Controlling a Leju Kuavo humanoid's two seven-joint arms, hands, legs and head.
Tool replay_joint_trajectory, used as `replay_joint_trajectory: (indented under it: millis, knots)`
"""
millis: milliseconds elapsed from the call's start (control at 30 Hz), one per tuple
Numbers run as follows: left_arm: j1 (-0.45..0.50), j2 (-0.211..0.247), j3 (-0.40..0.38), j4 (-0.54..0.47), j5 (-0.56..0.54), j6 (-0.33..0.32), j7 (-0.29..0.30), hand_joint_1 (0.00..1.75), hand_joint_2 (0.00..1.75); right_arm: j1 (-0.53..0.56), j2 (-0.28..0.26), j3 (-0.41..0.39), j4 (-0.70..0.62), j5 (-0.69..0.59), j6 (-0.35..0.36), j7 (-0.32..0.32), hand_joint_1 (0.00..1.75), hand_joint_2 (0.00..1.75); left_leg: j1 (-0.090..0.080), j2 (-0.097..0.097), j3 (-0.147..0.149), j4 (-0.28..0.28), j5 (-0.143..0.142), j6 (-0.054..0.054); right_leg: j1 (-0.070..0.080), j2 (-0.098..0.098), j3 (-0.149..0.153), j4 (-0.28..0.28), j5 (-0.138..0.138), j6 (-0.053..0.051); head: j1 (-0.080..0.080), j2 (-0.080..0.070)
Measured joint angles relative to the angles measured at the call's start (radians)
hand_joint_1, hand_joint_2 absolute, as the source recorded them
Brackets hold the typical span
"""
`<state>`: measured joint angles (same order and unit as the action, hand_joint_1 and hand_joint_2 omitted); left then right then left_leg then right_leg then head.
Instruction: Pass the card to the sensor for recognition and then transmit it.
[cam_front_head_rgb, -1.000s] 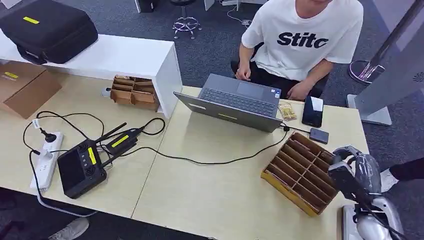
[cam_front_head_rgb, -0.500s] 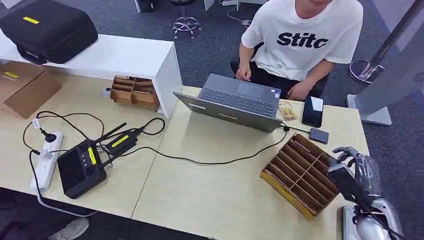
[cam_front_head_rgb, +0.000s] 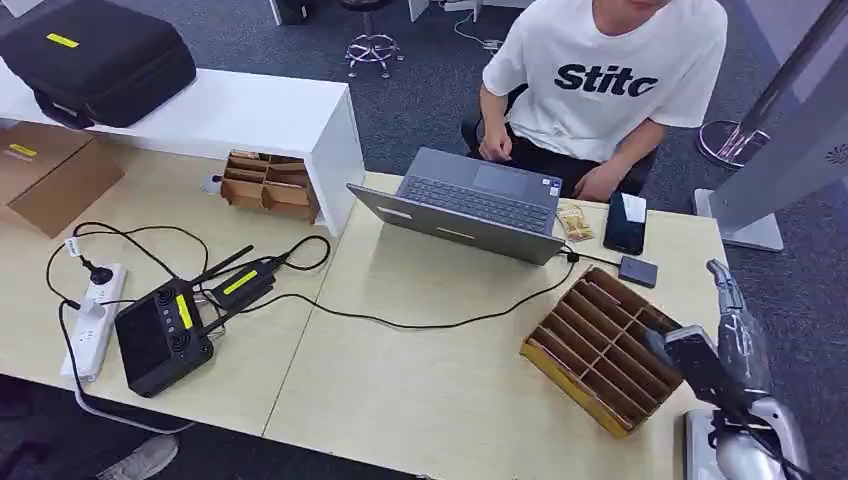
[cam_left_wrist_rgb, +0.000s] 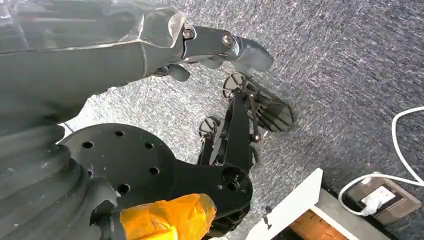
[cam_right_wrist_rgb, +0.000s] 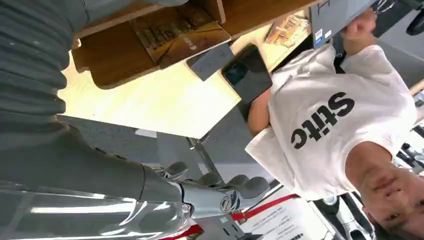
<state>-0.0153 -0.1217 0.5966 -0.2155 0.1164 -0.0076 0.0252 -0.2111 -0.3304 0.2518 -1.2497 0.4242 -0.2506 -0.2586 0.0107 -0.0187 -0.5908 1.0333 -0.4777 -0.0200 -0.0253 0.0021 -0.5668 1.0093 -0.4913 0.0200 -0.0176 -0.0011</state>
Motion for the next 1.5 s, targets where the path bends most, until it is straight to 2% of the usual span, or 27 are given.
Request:
replay_joint_trajectory:
  millis: [500, 900, 1500]
  knots:
    - [0.000, 0.000, 0.000, 0.000, 0.000, 0.000, 0.000, 0.00, 1.75, 0.004, 0.003, -0.017, -0.011, -0.002, -0.001, -0.004, 0.00, 1.75, 0.000, 0.000, 0.000, 0.000, 0.000, 0.000, 0.000, 0.000, 0.000, 0.000, 0.000, 0.000, 0.000, 0.000]
    - [0.000, -0.003, 0.000, 0.000, 0.000, -0.001, 0.000, 0.00, 1.75, 0.004, 0.013, -0.001, -0.043, 0.036, -0.005, -0.005, 0.00, 1.75, 0.000, 0.000, 0.000, 0.000, 0.000, 0.000, 0.000, 0.000, 0.000, 0.000, 0.000, 0.000, 0.000, 0.000]
    - [0.000, -0.003, 0.001, 0.000, 0.011, -0.002, 0.000, 0.00, 1.75, 0.033, 0.013, 0.002, -0.186, 0.024, -0.062, -0.006, 0.00, 1.75, 0.000, 0.000, 0.000, 0.000, 0.000, 0.000, 0.000, 0.000, 0.000, 0.000, 0.000, 0.000, 0.000, 0.000]
